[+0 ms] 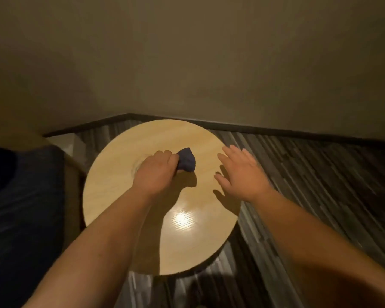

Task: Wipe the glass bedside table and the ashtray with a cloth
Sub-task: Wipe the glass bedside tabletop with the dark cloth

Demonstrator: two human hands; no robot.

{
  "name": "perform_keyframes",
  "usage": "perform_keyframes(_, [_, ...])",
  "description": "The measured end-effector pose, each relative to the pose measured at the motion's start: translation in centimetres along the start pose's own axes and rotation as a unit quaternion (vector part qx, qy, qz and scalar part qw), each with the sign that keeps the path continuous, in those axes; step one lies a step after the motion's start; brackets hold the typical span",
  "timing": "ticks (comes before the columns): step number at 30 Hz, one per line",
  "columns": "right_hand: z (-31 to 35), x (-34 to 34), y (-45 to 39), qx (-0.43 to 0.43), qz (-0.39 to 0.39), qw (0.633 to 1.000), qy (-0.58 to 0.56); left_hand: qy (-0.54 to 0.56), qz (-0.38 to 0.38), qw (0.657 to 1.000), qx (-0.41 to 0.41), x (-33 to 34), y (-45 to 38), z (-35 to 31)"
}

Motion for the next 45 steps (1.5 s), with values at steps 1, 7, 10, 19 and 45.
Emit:
perform_keyframes(1, [2.1, -0.7, -0.9, -0.016, 0.0, 1.0, -0.001, -0.008, 0.004, 1.0, -0.027, -1.3, 1.4, 1.9])
perform_keyframes(7, [18.5, -3.8, -4.6, -0.165, 0.007, 0.986, -0.002, -0.053, 0.001, 0.98, -0.191, -7.5, 14.5, 13.6])
perform_keyframes(10, [28.5, -4.2, -4.4, -0.248, 0.008, 0.969, -0.003, -0.074, 0.024, 0.964, -0.255, -9.1, 24.1, 17.8])
perform_keyframes(19, [57.3, 0.0, 7.3, -0.497, 0.064, 0.865, 0.026, -0.097, 0.048, 0.861, -0.498, -12.2, 58.5, 21.6])
perform_keyframes(45, [93.0, 25.6, 51.7, -0.776, 0.16, 0.601, 0.109, -0.005, 0.069, 0.605, -0.794, 2.2, 111.1, -2.2])
Point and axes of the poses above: each hand's wrist, its own y-axis away from the middle knuckle, its own x-axis out of the palm, z = x × y, the point moved 7 cm from there along -y, towards the middle knuckle, and after that the axes turned 4 degrees about -y, right-handed, at the moved point
